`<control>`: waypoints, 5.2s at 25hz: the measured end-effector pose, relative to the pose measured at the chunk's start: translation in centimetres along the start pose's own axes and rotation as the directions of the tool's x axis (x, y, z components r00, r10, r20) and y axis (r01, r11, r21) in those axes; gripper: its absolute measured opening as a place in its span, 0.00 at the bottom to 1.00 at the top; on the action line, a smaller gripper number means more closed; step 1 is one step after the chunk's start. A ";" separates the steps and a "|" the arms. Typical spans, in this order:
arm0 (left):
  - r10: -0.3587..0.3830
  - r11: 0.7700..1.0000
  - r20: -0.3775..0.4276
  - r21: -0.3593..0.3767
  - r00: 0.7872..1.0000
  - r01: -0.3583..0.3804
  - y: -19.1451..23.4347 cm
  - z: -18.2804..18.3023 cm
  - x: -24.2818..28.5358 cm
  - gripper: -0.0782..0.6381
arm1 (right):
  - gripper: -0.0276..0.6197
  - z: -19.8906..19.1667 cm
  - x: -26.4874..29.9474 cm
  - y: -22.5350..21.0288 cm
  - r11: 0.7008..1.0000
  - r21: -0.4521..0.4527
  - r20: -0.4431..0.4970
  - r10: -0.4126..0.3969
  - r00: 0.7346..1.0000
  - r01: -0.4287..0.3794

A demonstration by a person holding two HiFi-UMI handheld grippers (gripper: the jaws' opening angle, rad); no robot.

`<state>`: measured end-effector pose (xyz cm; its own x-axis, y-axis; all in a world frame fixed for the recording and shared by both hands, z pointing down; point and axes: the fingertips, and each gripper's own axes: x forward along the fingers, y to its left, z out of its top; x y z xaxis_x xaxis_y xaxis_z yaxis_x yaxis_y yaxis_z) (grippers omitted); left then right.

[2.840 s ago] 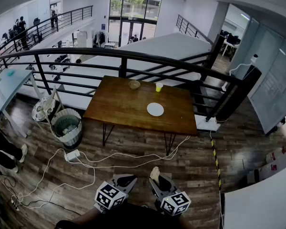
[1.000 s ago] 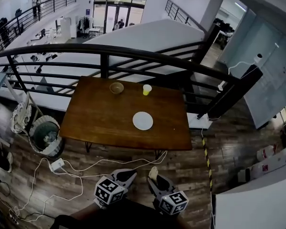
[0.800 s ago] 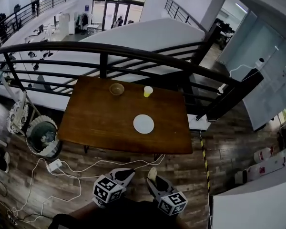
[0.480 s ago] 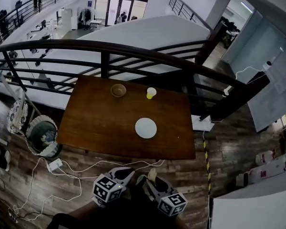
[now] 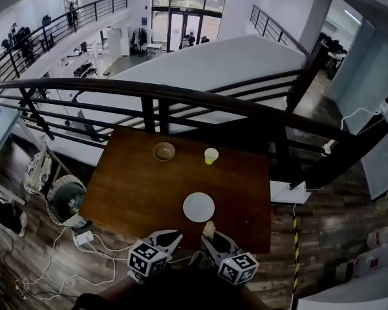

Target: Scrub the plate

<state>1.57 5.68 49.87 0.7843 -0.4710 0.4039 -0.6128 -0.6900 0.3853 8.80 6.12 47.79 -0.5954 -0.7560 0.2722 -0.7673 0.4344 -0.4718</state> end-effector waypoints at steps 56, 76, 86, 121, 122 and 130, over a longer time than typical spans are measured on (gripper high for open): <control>-0.011 0.861 -0.457 -0.457 0.889 -0.225 20.7 -9.7 19.5 0.24 | 0.27 -8.8 25.2 -17.9 0.987 -0.141 -0.539 -0.141 0.830 0.076; 0.023 0.862 -0.469 -0.437 0.883 -0.255 20.6 -10.3 20.0 0.23 | 0.27 -5.6 16.3 -27.8 0.940 0.011 -0.418 -0.306 0.855 0.341; 0.018 0.866 -0.463 -0.437 0.886 -0.245 20.4 -10.5 19.9 0.23 | 0.27 -6.6 20.8 -21.8 0.977 -0.014 -0.446 -0.196 0.873 0.212; 0.019 0.864 -0.445 -0.443 0.895 -0.239 20.7 -10.8 19.7 0.22 | 0.27 -7.7 16.5 -26.3 0.941 0.047 -0.435 -0.284 0.854 0.336; 0.020 0.863 -0.443 -0.445 0.896 -0.239 20.8 -10.7 19.7 0.22 | 0.27 -7.5 16.6 -26.4 0.939 0.048 -0.430 -0.289 0.856 0.341; 0.012 0.852 -0.428 -0.468 0.904 -0.234 20.7 -10.5 19.7 0.22 | 0.27 -7.4 19.5 -22.1 0.965 0.025 -0.443 -0.223 0.869 0.260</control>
<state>3.28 -12.09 74.53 0.6595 -0.1985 0.7251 -0.7508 -0.2206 0.6225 12.40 -14.58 69.75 -0.4519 -0.5363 0.7128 -0.8895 0.2104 -0.4056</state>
